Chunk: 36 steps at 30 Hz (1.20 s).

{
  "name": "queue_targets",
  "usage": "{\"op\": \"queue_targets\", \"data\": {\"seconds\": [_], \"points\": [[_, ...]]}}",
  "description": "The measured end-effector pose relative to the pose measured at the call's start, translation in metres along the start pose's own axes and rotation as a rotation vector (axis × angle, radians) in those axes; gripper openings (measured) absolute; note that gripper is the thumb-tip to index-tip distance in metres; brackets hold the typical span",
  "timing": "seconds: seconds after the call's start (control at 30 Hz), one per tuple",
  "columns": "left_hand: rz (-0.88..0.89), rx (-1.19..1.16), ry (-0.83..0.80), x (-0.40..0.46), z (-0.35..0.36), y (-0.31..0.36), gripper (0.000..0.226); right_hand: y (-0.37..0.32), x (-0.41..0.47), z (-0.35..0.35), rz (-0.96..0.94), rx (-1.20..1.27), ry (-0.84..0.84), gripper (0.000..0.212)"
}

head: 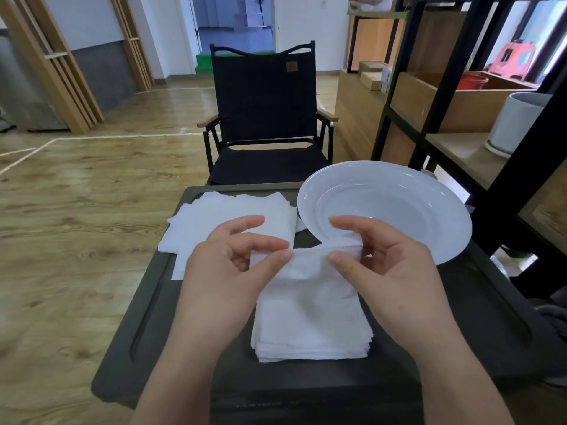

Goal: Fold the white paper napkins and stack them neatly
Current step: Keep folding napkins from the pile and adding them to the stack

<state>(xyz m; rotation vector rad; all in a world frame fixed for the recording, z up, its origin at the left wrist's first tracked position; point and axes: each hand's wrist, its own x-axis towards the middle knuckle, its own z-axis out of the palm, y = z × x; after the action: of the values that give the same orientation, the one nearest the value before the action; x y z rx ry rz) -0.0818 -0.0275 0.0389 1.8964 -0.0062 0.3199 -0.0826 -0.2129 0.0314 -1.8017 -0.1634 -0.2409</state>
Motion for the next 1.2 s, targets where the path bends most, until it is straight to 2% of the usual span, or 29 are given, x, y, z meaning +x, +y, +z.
{"op": "queue_targets", "data": {"seconds": [0.1,0.17,0.23,0.33,0.43,0.57,0.6,0.7,0.73,0.83,0.97,1.03,1.07,1.13,1.17,1.2], "points": [[0.073,0.120,0.030,-0.001,-0.002,0.002,0.006,0.002,-0.001,-0.001,-0.024,-0.138,-0.021,0.034],[0.147,0.208,0.027,-0.003,-0.004,0.002,0.009,0.000,-0.001,-0.002,-0.043,-0.198,-0.011,0.024],[0.155,0.176,-0.005,-0.003,-0.006,0.004,0.015,0.000,0.000,-0.002,-0.026,-0.154,0.006,0.016],[-0.006,-0.034,-0.133,-0.004,-0.009,0.008,0.032,-0.003,0.000,-0.004,0.029,0.015,0.020,0.004],[-0.145,-0.131,-0.141,-0.005,-0.010,0.011,0.015,-0.010,-0.002,-0.007,0.103,0.153,-0.012,0.015],[-0.297,-0.113,-0.132,-0.006,-0.013,0.010,0.023,-0.006,-0.002,-0.010,0.276,0.158,-0.079,0.022],[-0.320,-0.056,-0.149,-0.006,-0.014,0.009,0.025,-0.001,-0.001,-0.011,0.302,0.107,-0.087,0.023],[-0.379,0.139,-0.228,-0.005,-0.012,0.002,0.027,0.013,0.002,-0.011,0.347,-0.152,-0.090,0.053],[-0.399,0.198,-0.227,-0.004,-0.011,-0.001,0.027,0.015,0.003,-0.009,0.369,-0.236,-0.075,0.055],[-0.440,0.343,-0.204,-0.002,-0.007,-0.009,0.026,0.017,0.004,-0.002,0.420,-0.415,-0.045,0.051],[-0.488,0.481,-0.199,0.001,-0.005,-0.021,0.025,0.024,0.006,0.003,0.460,-0.535,-0.014,0.045],[-0.451,0.548,-0.122,0.002,-0.005,-0.021,0.024,0.023,0.006,0.004,0.457,-0.532,0.025,0.037],[-0.390,0.606,-0.018,0.003,-0.004,-0.021,0.022,0.022,0.006,0.004,0.438,-0.526,0.048,0.034],[-0.208,0.670,0.243,0.006,-0.004,-0.023,0.014,0.019,0.005,0.004,0.363,-0.503,0.098,0.030],[-0.117,0.672,0.316,0.009,-0.004,-0.026,0.008,0.017,0.005,0.004,0.322,-0.477,0.128,0.030],[-0.056,0.682,0.323,0.011,-0.003,-0.031,0.008,0.014,0.005,0.003,0.288,-0.444,0.157,0.031]]}}
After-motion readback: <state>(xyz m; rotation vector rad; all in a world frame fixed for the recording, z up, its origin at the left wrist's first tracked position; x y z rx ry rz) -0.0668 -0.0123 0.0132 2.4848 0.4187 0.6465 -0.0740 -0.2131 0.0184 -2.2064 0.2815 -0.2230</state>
